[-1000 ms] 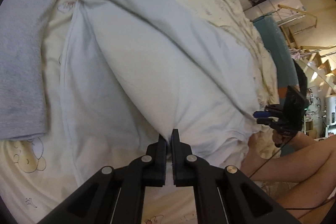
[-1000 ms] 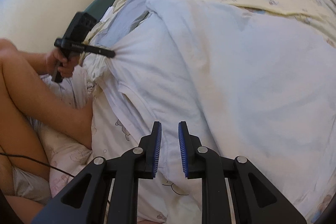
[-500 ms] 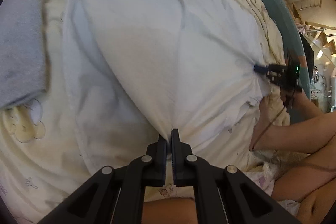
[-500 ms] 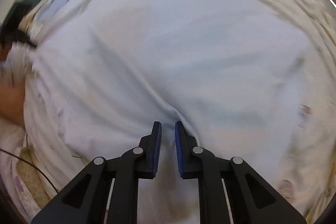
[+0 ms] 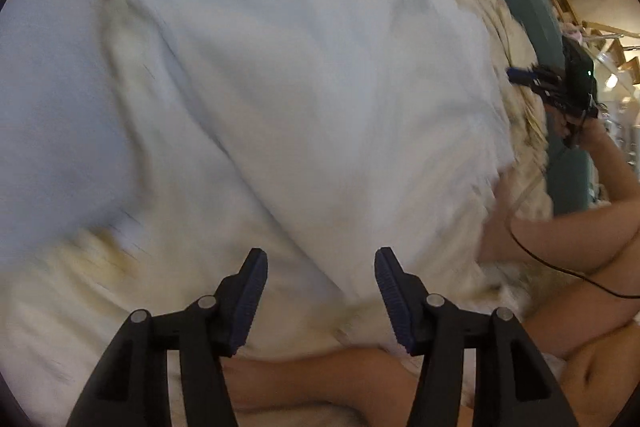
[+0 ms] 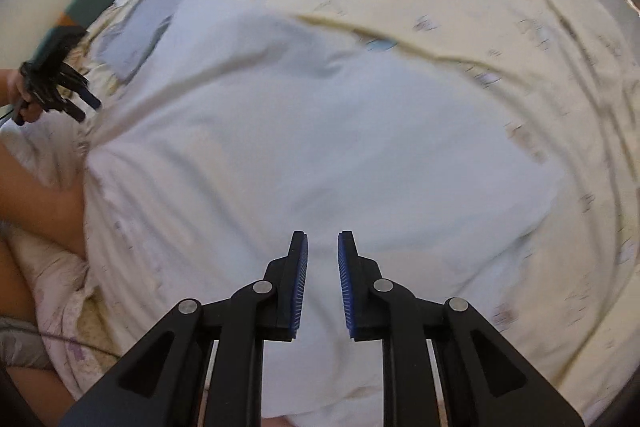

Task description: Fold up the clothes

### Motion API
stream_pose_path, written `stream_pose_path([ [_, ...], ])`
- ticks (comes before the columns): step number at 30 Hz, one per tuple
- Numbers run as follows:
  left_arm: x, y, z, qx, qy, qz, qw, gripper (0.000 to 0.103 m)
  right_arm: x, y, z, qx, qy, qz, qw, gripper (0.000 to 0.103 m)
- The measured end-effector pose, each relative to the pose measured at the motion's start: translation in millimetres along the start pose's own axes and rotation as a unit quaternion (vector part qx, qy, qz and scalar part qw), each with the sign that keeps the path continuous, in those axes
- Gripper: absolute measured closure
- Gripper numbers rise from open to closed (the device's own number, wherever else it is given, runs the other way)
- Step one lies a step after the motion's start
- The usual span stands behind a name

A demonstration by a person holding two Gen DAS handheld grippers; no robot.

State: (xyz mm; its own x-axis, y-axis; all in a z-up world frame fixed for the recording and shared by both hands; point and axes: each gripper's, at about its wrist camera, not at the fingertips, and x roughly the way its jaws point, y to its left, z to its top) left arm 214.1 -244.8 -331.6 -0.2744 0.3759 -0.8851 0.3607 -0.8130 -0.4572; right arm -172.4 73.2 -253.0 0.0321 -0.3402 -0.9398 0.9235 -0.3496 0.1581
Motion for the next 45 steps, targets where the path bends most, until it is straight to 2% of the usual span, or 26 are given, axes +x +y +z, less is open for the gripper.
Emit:
stream_pose_path([
  [3,-17,25,35,-0.034,-0.068,0.068,0.9948,0.042,-5,-35,5,0.043,-0.014,0.004,0.999,0.085],
  [6,-9,43,74,-0.058,-0.08,0.114,0.9885,0.042,-15,-81,0,0.113,-0.057,0.025,0.992,0.084],
  [7,-4,38,86,-0.038,-0.079,0.132,0.9874,0.042,-18,-96,-6,0.139,-0.067,0.023,0.988,0.082],
  [9,6,23,108,0.017,-0.075,0.163,0.9836,0.042,-18,-121,-16,0.172,-0.06,-0.002,0.983,0.079],
  [10,11,10,117,0.05,-0.066,0.148,0.9855,0.042,-18,-129,-17,0.173,-0.055,-0.01,0.983,0.076],
  [11,16,-5,125,0.084,-0.054,0.131,0.9863,0.042,-17,-136,-17,0.168,-0.049,-0.014,0.984,0.076],
  [13,28,-33,138,0.147,-0.032,0.115,0.982,0.042,-16,-146,-12,0.154,-0.047,-0.01,0.987,0.076],
  [17,58,-44,165,0.152,-0.009,0.101,0.9832,0.042,16,-117,22,0.086,-0.037,0.027,0.995,0.076],
  [19,77,-45,171,0.162,-0.006,0.116,0.98,0.042,37,-97,42,0.044,-0.028,0.038,0.998,0.076],
  [20,85,-45,173,0.171,-0.008,0.137,0.9757,0.042,51,-85,53,0.016,-0.021,0.035,0.999,0.078],
  [22,97,-41,177,0.186,-0.015,0.195,0.9629,0.04,78,-72,65,-0.028,0.007,-0.009,1.0,0.082],
  [24,100,-38,179,0.195,-0.02,0.218,0.956,0.04,98,-76,70,-0.053,0.034,-0.058,0.996,0.086],
  [26,96,-34,178,0.195,-0.027,0.218,0.956,0.04,99,-91,72,-0.057,0.036,-0.071,0.995,0.09],
  [27,93,-30,177,0.191,-0.032,0.218,0.9564,0.04,97,-97,71,-0.062,0.036,-0.103,0.992,0.102],
  [28,89,-25,178,0.182,-0.037,0.215,0.9588,0.04,92,-108,70,-0.06,0.038,-0.136,0.988,0.103],
  [30,80,-17,179,0.16,-0.044,0.205,0.9646,0.04,81,-130,66,-0.02,0.034,-0.147,0.988,0.102],
  [31,76,-12,179,0.149,-0.048,0.2,0.9672,0.04,73,-132,64,-0.001,0.021,-0.131,0.991,0.098],
  [34,61,-28,174,0.147,-0.081,0.142,0.9755,0.04,43,-130,61,0.053,-0.036,-0.061,0.996,0.094],
  [37,63,-63,179,0.191,-0.095,0.114,0.9702,0.04,38,-93,67,0.045,-0.062,-0.005,0.997,0.094],
  [39,69,-85,183,0.22,-0.099,0.11,0.9642,0.04,51,-57,75,0.011,-0.049,0.001,0.999,0.094],
  [43,89,-98,198,0.205,-0.059,0.078,0.9739,0.04,86,4,87,-0.054,-0.004,0.044,0.998,0.094],
  [44,96,-99,195,0.207,-0.039,0.069,0.9751,0.04,95,17,86,-0.073,0.011,0.055,0.996,0.094],
  [45,101,-101,190,0.22,-0.022,0.071,0.9726,0.04,104,31,86,-0.093,0.025,0.066,0.993,0.094],
])
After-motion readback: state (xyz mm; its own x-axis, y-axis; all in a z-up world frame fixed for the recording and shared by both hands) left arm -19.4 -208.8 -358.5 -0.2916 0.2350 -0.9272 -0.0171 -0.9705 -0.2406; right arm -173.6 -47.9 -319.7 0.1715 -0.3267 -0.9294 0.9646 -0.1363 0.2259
